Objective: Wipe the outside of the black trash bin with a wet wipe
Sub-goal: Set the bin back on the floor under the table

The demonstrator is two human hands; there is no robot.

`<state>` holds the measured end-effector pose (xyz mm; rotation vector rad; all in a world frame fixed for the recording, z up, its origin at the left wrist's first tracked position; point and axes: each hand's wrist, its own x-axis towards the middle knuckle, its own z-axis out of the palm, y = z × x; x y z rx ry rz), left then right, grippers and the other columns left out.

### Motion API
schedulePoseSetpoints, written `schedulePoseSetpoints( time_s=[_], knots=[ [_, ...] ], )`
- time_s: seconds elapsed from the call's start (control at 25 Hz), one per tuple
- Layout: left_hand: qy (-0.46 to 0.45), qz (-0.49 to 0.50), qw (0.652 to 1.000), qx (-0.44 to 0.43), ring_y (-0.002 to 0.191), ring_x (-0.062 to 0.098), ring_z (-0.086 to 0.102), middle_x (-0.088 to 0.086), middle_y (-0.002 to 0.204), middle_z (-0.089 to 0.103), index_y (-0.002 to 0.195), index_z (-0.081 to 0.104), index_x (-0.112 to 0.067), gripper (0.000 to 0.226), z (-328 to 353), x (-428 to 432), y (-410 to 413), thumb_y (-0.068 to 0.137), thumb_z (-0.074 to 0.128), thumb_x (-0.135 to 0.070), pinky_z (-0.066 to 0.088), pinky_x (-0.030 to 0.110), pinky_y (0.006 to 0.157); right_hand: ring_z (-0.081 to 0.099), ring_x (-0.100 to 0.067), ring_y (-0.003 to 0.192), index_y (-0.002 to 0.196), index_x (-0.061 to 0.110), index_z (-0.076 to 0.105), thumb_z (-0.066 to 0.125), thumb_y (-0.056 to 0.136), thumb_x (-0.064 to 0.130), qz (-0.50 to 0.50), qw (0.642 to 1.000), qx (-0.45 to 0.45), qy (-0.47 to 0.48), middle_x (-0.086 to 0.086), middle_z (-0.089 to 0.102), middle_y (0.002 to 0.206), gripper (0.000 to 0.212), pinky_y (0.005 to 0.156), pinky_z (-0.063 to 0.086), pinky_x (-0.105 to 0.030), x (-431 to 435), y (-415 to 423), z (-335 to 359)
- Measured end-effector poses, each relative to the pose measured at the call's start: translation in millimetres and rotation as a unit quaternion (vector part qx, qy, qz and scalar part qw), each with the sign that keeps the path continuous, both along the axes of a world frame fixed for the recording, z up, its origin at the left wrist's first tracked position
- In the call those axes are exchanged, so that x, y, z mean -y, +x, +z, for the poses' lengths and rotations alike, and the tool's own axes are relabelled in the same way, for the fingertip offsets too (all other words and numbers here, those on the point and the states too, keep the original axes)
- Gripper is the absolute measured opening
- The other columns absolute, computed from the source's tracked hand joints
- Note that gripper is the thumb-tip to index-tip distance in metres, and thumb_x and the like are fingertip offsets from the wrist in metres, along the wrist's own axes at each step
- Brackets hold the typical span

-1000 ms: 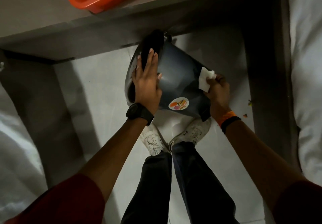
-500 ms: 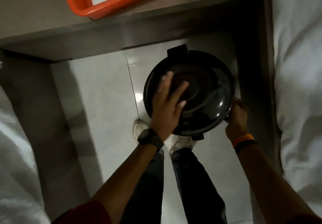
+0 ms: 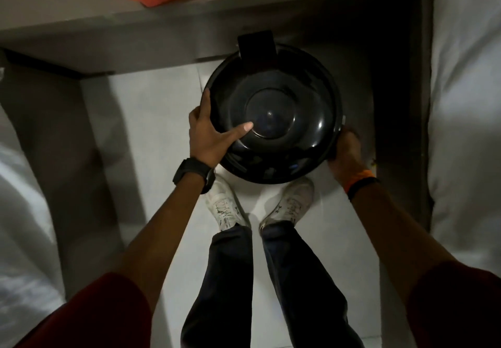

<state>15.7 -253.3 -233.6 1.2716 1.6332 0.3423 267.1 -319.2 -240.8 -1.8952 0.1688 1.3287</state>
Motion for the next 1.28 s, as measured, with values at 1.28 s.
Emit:
schedulePoseSetpoints(
  time_s=[1.28],
  knots=[
    [-0.036,0.075,0.996,-0.029,0.144,0.013,0.030,-0.003,0.156,0.036,0.148,0.035,-0.028,0.054,32,64,-89,0.101,0.029,-0.054,0.023,0.030,0.117,0.074,-0.028,0.099,0.116,0.006,0.070,0.067,0.097,0.011,0.340,0.921,0.188,0.030,-0.009,0.072,0.106,0.020,0.073,0.068,-0.043,9,-111,50]
  ],
)
